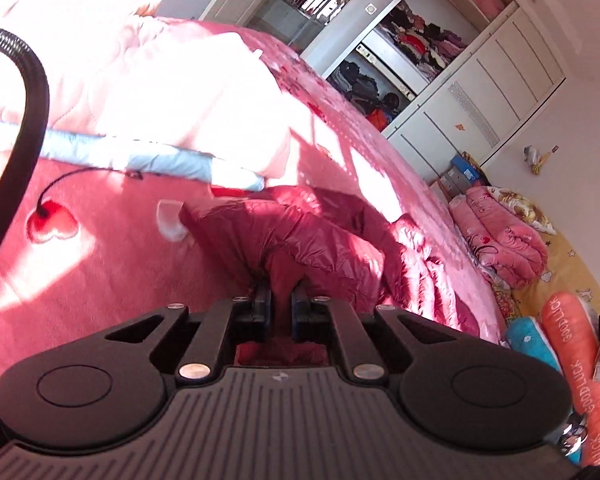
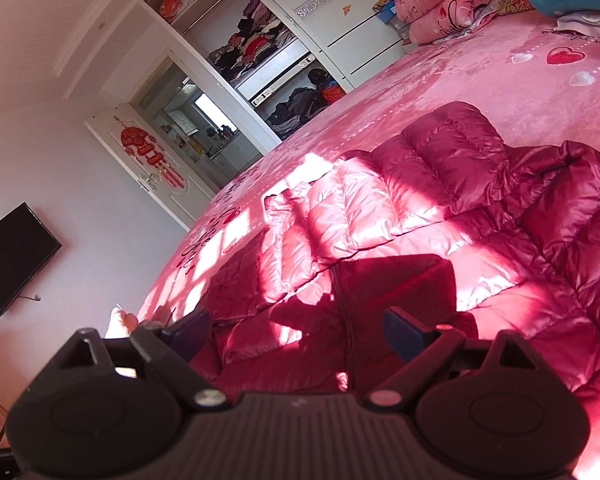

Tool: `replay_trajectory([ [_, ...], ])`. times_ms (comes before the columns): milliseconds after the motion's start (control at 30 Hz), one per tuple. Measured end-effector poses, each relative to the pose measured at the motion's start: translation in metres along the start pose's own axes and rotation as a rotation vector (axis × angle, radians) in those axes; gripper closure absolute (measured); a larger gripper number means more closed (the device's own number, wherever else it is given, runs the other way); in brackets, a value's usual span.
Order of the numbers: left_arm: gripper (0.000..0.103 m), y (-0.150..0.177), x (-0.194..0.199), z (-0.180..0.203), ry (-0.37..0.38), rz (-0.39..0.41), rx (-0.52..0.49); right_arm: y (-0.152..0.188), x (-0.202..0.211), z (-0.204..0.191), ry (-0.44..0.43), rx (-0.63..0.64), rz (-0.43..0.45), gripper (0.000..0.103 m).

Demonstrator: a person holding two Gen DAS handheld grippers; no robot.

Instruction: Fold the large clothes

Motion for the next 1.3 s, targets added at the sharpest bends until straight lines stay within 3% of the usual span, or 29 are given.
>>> replay_trajectory([
  [300, 0.098, -0.096, -0.011, 0.093, 0.134, 0.085, -0.207, -0.028, -0.005, 0.018, 0.018, -0.039, 0.099, 0.01],
  [500, 0.098, -0.12, -0.059, 0.186, 0.281, 0.059, -0.365, -0.049, -0.006, 0.035, 0.026, -0.086, 0.151, 0.01],
  [667, 0.098, -0.095, -0.111, 0.248, 0.417, -0.029, -0.452, -0.065, -0.005, 0.055, 0.04, -0.15, 0.191, 0.01],
  [833, 0.097, -0.047, -0.161, 0.292, 0.523, -0.145, -0.503, -0.084, 0.001, 0.072, 0.073, -0.149, 0.248, 0.01],
  [900, 0.097, -0.028, -0.202, 0.31, 0.55, -0.205, -0.522, -0.09, 0.002, 0.081, 0.083, -0.159, 0.264, 0.01],
  [1100, 0.097, 0.041, -0.272, 0.309, 0.54, -0.341, -0.552, -0.101, 0.002, 0.105, 0.127, -0.198, 0.29, 0.01],
  [1300, 0.095, 0.076, -0.313, 0.293, 0.483, -0.388, -0.587, -0.105, -0.005, 0.115, 0.136, -0.211, 0.278, 0.01],
])
Point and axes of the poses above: each gripper's, at about its wrist camera, not at the fingertips, and x roughly against the way its jaws point, z to its right, y to its underside, the point moved 2 cm from there along -x, roughly the way its jaws point, and after that the axes turned 7 degrees about y, right-handed, at the moved point
